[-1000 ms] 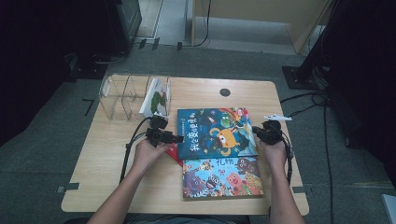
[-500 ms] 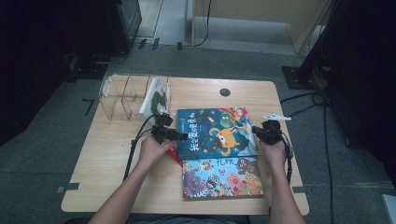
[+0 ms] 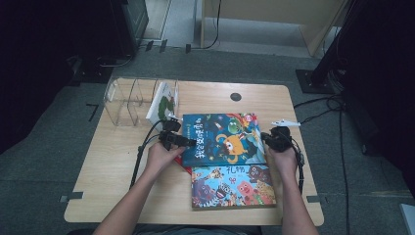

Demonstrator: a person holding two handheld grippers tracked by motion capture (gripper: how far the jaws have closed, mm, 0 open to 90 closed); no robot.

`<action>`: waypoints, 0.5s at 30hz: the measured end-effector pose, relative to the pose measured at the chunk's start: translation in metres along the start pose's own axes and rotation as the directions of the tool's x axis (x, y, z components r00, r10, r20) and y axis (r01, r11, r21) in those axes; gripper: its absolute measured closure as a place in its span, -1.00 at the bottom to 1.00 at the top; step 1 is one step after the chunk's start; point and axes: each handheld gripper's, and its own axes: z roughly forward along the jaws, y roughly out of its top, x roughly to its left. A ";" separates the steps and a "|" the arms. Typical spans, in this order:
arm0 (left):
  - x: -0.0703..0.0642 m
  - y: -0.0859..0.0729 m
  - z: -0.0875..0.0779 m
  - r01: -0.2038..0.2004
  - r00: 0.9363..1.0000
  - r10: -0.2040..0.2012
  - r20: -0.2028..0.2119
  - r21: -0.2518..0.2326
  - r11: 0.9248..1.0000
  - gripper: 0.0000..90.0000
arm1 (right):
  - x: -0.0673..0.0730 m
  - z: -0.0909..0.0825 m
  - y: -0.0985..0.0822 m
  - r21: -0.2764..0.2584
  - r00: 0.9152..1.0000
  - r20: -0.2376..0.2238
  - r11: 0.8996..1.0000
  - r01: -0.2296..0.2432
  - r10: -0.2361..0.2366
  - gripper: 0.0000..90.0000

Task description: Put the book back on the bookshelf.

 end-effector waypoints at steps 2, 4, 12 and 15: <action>0.000 0.000 0.000 0.000 1.000 0.000 -0.004 0.005 1.000 -0.36 | 0.001 0.000 0.000 0.002 1.000 -0.003 1.000 0.003 -0.003 1.00; 0.001 0.001 0.000 0.014 1.000 -0.014 0.007 0.010 1.000 -0.35 | 0.002 0.000 -0.001 0.003 1.000 -0.004 1.000 0.006 -0.006 1.00; -0.002 0.003 -0.003 0.041 0.999 -0.042 0.017 0.052 0.998 -0.33 | 0.002 -0.001 -0.002 0.006 1.000 -0.009 1.000 0.013 -0.013 1.00; -0.006 0.005 -0.009 0.032 0.999 -0.032 0.010 0.060 0.998 -0.32 | 0.004 -0.002 -0.003 0.010 1.000 -0.006 1.000 0.020 -0.020 1.00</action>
